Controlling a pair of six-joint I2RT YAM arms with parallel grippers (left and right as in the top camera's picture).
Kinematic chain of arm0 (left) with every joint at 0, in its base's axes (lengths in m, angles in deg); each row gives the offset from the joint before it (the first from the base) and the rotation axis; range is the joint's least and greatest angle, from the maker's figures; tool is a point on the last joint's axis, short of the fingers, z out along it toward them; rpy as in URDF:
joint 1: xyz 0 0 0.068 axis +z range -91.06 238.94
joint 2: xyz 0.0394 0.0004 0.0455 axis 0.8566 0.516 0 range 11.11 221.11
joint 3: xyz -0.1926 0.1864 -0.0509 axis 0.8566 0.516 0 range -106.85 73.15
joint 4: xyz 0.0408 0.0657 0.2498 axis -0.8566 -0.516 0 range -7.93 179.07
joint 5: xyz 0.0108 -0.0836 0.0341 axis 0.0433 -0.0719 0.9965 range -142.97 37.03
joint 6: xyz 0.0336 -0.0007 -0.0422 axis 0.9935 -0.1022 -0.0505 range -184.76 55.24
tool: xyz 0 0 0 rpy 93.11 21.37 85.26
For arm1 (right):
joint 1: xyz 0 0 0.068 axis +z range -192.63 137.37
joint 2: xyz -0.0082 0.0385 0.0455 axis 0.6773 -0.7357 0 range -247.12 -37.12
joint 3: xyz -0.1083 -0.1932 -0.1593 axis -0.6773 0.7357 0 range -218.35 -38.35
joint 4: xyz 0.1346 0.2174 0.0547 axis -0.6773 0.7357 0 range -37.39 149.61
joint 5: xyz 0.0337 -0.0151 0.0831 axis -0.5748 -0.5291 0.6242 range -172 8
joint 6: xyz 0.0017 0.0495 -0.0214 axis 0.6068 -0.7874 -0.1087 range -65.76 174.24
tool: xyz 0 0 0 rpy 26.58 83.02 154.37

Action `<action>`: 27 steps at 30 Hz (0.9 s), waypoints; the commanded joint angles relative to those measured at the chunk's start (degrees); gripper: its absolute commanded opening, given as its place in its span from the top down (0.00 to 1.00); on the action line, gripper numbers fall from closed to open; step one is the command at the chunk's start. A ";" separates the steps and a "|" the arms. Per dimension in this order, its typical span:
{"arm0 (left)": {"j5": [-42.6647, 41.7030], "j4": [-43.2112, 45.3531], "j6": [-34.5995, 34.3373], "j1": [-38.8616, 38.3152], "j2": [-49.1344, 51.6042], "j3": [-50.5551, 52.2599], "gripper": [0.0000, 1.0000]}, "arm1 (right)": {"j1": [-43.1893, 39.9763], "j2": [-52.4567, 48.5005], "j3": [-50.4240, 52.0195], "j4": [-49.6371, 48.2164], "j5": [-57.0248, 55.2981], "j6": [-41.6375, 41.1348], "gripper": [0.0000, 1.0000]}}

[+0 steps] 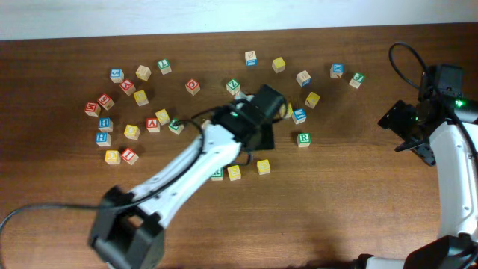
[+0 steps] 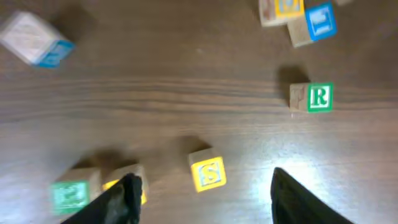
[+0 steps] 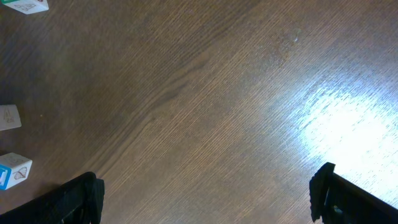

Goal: Spell out RSS
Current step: 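Carry the held S block toward the right of the first S block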

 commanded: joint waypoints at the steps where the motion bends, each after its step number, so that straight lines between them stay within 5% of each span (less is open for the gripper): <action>1: -1.38 -4.44 0.55 0.81 -0.79 -0.42 0.46 | -0.26 0.44 -0.61 -0.02 -0.70 -0.09 0.02; 6: -6.67 -0.37 0.46 -4.07 6.08 0.04 0.38 | -0.26 0.44 -0.61 -0.02 -0.70 -0.09 0.02; 27: -3.89 1.42 -5.95 -5.88 17.99 0.04 0.44 | -0.26 0.44 -0.61 -0.02 -0.70 -0.09 0.02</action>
